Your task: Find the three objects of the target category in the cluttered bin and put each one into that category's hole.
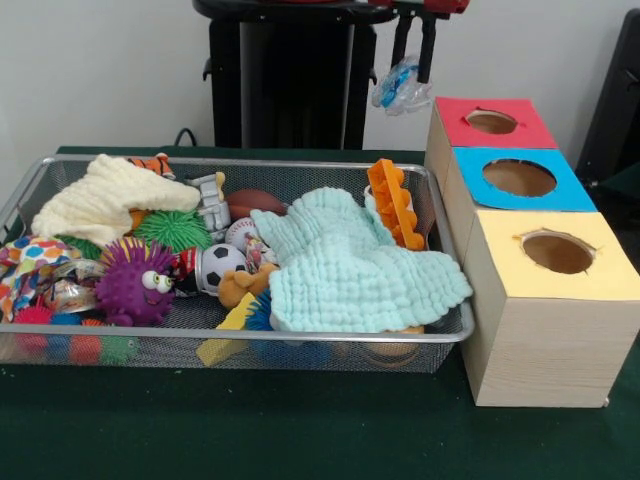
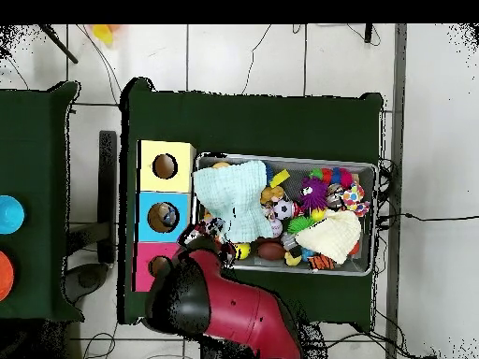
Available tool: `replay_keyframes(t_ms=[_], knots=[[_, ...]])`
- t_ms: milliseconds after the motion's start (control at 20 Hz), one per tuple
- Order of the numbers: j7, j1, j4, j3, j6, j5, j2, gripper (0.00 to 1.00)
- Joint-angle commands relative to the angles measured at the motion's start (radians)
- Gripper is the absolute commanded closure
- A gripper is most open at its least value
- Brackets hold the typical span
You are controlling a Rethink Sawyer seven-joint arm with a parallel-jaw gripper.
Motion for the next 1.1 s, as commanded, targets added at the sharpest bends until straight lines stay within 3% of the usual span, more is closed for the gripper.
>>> replay_keyframes(t_ms=[50,550,1100], knots=[[0.088,0.024,-0.117,0.017,0.119,-0.025,-0.006,1.0],[0.185,0.125,-0.171,-0.03,0.106,0.027,0.069,1.0],[0.2,0.161,-0.231,-0.039,0.088,0.086,0.127,1.0]])
